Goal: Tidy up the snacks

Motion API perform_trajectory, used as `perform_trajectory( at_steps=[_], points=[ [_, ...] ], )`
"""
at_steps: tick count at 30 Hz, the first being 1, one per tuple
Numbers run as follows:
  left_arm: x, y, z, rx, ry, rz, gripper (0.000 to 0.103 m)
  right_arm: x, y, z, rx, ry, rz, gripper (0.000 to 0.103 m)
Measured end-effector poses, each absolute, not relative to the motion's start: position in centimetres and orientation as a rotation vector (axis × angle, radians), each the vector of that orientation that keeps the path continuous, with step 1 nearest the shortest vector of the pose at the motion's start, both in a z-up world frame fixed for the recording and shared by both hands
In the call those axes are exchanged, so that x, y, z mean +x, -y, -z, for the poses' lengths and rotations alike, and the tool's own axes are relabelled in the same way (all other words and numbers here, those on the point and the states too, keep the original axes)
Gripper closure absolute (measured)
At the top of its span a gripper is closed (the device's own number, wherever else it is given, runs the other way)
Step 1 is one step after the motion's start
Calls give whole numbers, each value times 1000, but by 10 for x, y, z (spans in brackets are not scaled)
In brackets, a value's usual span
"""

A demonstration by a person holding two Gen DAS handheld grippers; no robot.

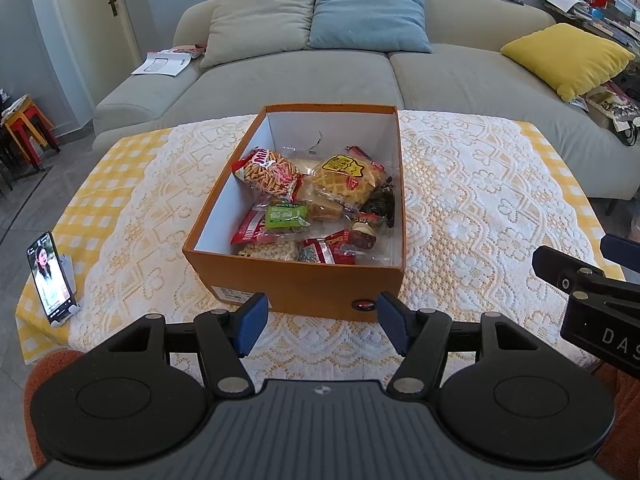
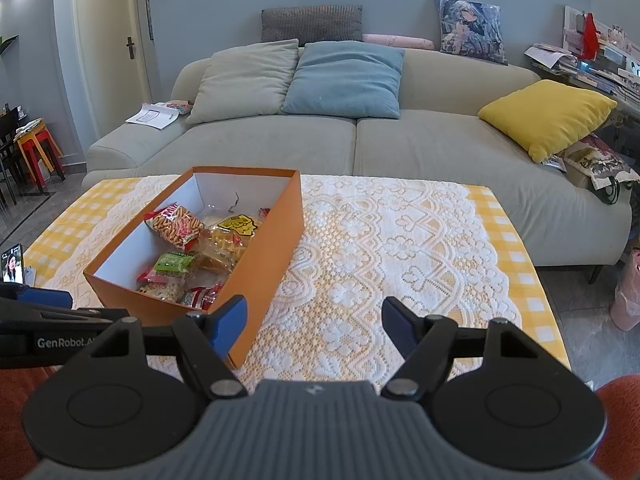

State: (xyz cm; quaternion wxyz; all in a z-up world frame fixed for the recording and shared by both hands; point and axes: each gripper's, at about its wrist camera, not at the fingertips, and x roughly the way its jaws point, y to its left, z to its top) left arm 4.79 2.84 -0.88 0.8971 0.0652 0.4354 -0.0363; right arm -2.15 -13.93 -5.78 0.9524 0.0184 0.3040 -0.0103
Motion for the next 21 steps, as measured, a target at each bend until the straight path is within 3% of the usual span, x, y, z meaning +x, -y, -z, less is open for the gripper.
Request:
perform_trajectory(
  at_steps=[21],
  points=[
    [47, -32, 6, 137, -888, 64, 29, -21, 139, 61, 35, -624, 18, 30]
  ],
)
